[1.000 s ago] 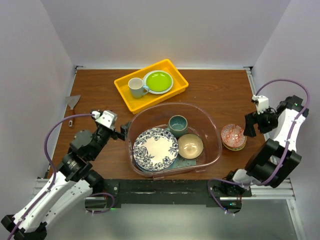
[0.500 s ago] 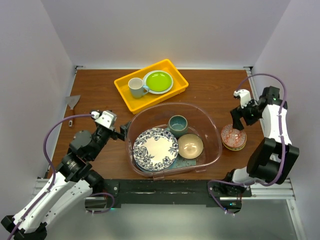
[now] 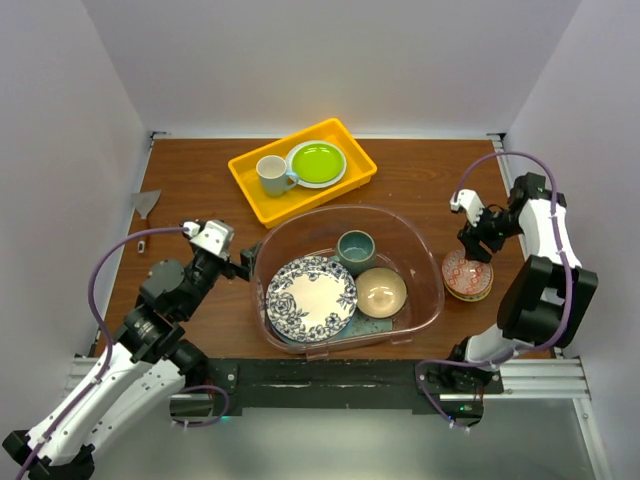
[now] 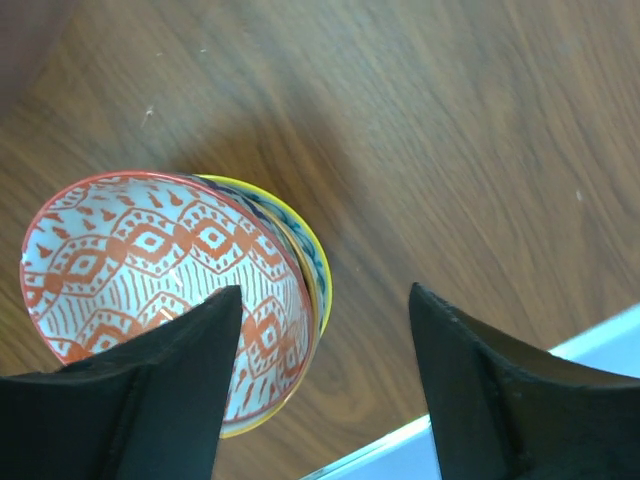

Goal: Place the mixed dishes into the plastic bin
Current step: Pick up the bowl from the center of the board.

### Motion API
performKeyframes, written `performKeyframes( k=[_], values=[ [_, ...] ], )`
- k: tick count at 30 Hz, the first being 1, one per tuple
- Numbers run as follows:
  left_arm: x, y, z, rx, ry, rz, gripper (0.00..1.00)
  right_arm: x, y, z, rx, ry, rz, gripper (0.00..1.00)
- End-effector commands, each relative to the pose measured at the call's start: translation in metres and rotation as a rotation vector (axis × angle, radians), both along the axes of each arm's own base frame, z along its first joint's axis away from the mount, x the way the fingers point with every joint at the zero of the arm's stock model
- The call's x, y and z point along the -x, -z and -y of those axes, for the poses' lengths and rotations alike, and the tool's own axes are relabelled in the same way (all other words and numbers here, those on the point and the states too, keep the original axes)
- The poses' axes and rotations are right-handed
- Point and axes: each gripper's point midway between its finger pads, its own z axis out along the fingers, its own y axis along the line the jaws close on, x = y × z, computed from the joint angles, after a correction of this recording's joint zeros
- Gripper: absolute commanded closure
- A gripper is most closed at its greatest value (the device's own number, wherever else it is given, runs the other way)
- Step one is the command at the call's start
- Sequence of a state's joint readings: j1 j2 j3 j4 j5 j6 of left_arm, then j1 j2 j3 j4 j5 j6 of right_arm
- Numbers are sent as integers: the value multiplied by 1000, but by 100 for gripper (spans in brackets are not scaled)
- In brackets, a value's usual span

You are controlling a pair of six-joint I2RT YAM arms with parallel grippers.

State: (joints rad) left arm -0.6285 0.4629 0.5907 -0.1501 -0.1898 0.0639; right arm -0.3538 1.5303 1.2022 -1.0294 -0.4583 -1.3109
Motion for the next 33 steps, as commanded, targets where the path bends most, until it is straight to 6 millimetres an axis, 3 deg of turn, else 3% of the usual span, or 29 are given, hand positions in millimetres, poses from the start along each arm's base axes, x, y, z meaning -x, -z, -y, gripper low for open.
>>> performKeyframes(
  k=[1,7,18,33],
  values=[
    [-5,-6,-2,25,-23,23,0,-10,-7,-16,-39,-161,20,37],
    [-6,-4,-2,21,-26,18,0,-11,10,-29,-56,-202,-14,51],
    [-7,-3,-2,20,-28,17,0,-9,5,-30,-41,-227,-15,100],
    [-6,-4,-3,24,-31,20,0,-3,-55,-13,22,-271,89,100]
  ],
)
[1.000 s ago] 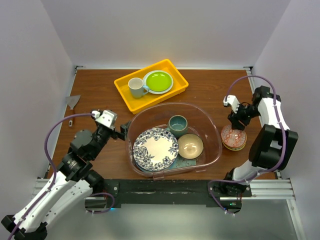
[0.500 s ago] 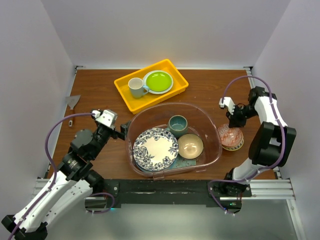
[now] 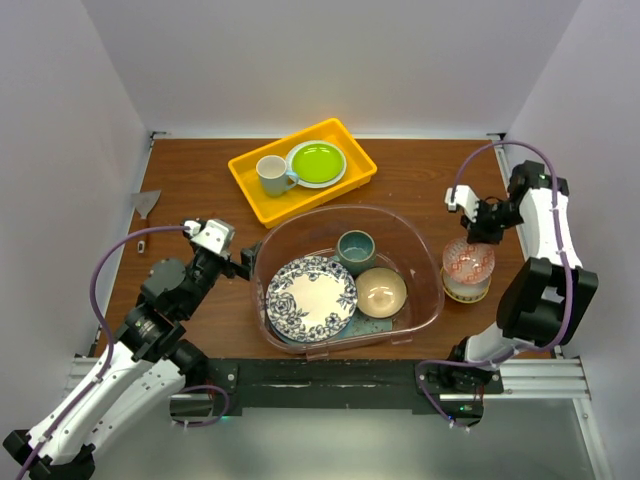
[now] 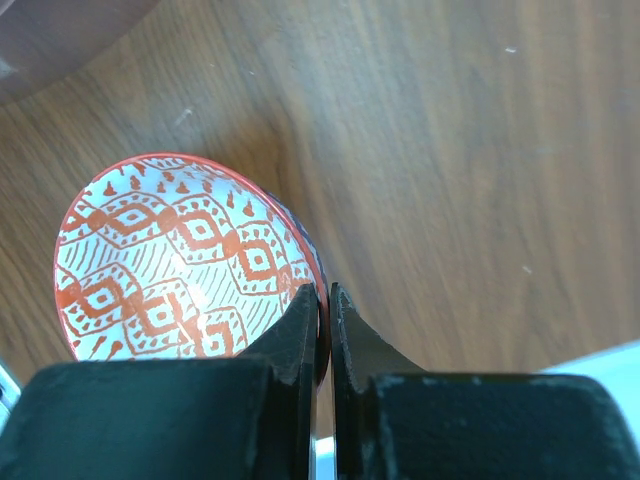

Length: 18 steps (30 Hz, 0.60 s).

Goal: Place the mixed dishes into the plastic bin
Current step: Pick up the bowl from the center of the board.

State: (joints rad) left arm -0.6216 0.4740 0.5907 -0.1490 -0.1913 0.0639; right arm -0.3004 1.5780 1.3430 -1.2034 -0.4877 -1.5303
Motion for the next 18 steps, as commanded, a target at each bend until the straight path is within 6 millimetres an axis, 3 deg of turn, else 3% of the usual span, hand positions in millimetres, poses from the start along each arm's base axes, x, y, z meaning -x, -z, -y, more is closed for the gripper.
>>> performKeyframes(
  k=[1,10,18],
  values=[
    [-4,-7,-3,29,-22,28,0,5,-35,7,6,-17,72,100],
    [-4,-6,-3,28,-22,27,0,18,-53,13,3,23,97,100],
    [-4,-6,-2,31,-22,27,0,24,-74,19,4,164,96,100]
  ],
)
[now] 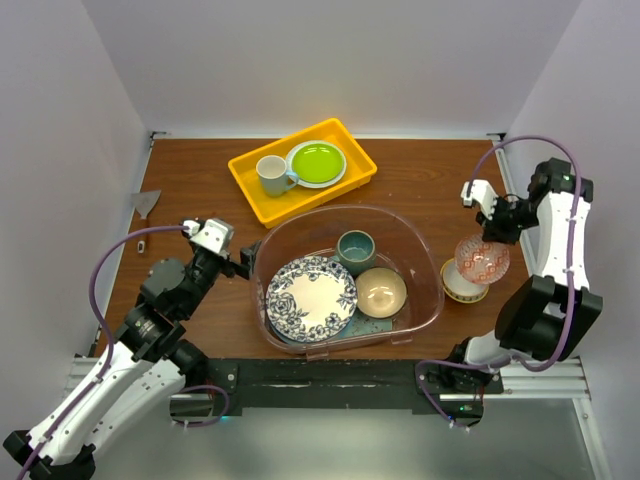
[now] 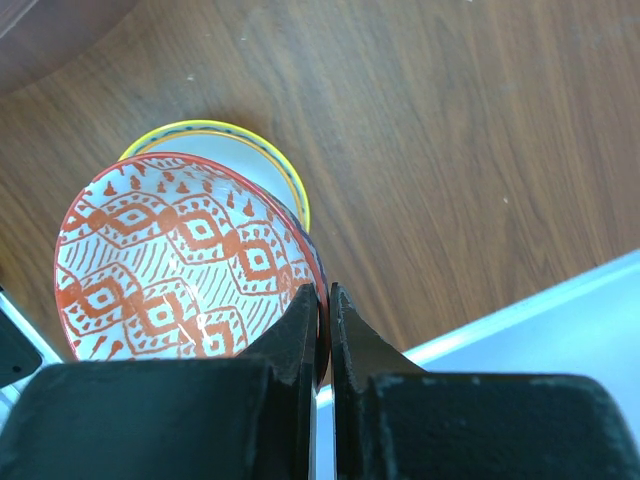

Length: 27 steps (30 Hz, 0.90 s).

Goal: Place the mixed dishes into the plastic bin
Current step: Pick up the bowl from the center of the board.

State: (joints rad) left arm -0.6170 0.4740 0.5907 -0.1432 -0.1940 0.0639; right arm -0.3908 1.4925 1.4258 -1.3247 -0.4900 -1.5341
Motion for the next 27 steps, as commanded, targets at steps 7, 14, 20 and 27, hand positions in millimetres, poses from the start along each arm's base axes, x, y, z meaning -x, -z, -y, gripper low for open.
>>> performKeyframes(
  k=[7,14,20,27],
  values=[
    [-4,-4,0,31,-15,20,0,16,-45,-5,-17,165,65,100],
    [-5,-3,-1,44,-28,12,0,15,-66,-10,-60,266,116,100],
    [-8,-3,2,92,-36,-11,0,14,-85,-22,-145,340,151,100],
    [-10,-10,22,186,12,-119,0,16,-93,-52,-277,392,144,100]
  ],
)
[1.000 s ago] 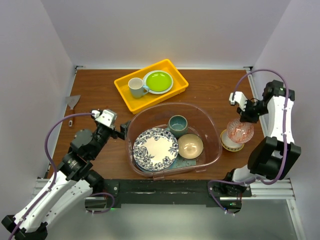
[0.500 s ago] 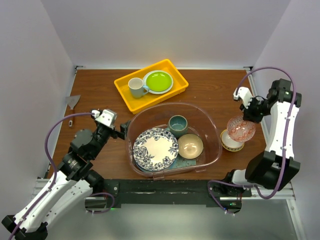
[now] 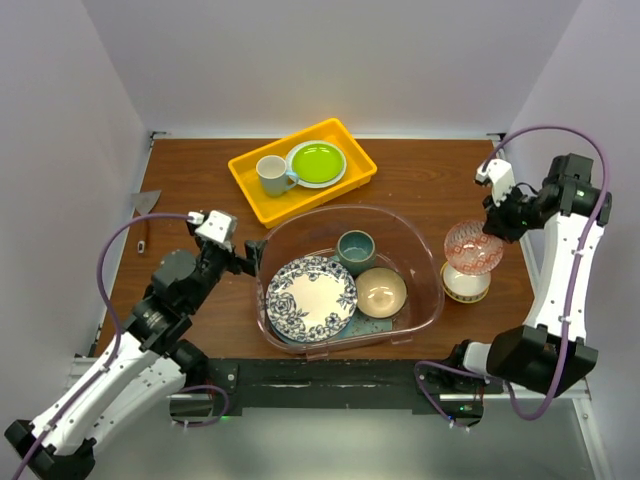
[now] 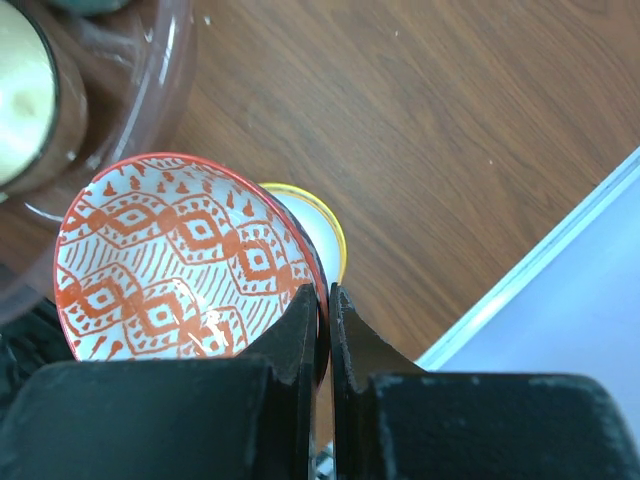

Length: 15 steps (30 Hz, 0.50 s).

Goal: Place the mixed dishes into the plastic bin
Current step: Pick up the bowl from the center of the board.

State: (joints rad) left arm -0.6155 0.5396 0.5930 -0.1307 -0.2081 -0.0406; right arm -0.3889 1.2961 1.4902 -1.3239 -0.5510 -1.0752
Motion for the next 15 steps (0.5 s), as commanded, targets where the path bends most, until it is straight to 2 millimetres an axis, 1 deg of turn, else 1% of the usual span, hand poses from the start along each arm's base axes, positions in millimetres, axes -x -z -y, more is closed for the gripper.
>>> performKeyframes(
  k=[1,2,3,5,7,8,13,15],
  values=[
    [-2,-24,18,141,40,-50,0,-2,-24,-32,-131,26,73,100],
    [-2,-20,24,170,51,-92,0,0,-26,-39,-139,13,80,100],
    [-1,-27,30,197,75,-102,0,-1,-27,-42,-151,23,83,100],
    [0,-26,38,247,88,-157,0,2,-29,-52,-165,8,89,100],
    [5,-34,47,287,135,-175,0,4,-30,-59,-184,4,85,100],
    [6,-37,51,329,146,-190,0,6,-28,-66,-191,-15,75,100],
    [9,-46,59,444,155,-245,0,14,-24,-84,-223,-39,55,100],
    [13,-49,65,489,179,-278,0,16,-24,-91,-234,-49,57,100]
  ],
)
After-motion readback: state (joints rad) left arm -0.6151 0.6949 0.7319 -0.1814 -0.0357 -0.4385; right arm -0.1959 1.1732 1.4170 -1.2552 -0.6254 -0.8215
